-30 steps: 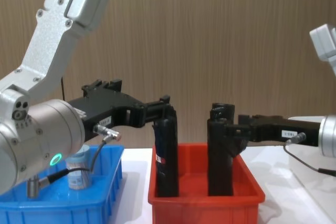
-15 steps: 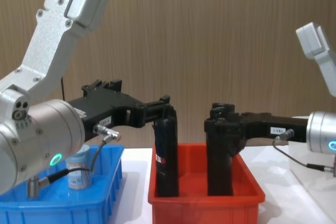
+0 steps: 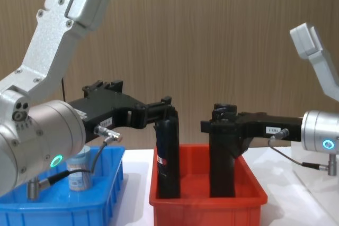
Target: Pick the cotton swabs from the blue box and place them into the white box.
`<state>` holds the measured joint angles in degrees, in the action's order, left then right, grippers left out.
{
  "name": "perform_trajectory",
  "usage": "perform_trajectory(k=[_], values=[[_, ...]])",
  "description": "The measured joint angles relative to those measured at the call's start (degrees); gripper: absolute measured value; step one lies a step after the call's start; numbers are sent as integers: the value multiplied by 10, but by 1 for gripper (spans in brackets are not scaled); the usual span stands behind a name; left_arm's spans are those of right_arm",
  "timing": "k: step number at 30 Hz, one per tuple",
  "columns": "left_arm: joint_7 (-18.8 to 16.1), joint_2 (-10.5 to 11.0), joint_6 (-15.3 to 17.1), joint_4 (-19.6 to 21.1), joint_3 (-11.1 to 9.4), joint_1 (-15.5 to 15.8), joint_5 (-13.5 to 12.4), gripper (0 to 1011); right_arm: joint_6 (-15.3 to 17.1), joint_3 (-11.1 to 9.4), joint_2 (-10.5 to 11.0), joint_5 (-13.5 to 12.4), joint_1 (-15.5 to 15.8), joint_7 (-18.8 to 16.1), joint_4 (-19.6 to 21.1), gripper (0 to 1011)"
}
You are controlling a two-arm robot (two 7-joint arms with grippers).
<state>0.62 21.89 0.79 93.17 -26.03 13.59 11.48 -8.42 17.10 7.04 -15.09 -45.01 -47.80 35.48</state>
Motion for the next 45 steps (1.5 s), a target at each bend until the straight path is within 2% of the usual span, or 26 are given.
perform_trajectory(k=[13, 16, 18, 20, 26, 29, 37, 45], values=[[0, 0, 0, 0, 0, 0, 0, 1004, -17, 8, -10, 6, -25, -2, -51, 984], [0, 0, 0, 0, 0, 0, 0, 1004, -21, 9, -11, 6, -29, -3, -59, 926], [0, 0, 0, 0, 0, 0, 0, 1004, -24, 10, -13, 7, -33, -3, -68, 840], [0, 0, 0, 0, 0, 0, 0, 1004, -27, 10, -14, 8, -36, -3, -75, 824], [0, 0, 0, 0, 0, 0, 0, 1004, -32, 11, -15, 8, -41, -4, -85, 598], [0, 0, 0, 0, 0, 0, 0, 1004, -33, 11, -15, 8, -41, -4, -85, 572], [0, 0, 0, 0, 0, 0, 0, 1004, -25, 6, -8, 3, -25, 2, -41, 539], [0, 0, 0, 0, 0, 0, 0, 1004, 0, -4, 9, -8, 8, 18, 54, 539]])
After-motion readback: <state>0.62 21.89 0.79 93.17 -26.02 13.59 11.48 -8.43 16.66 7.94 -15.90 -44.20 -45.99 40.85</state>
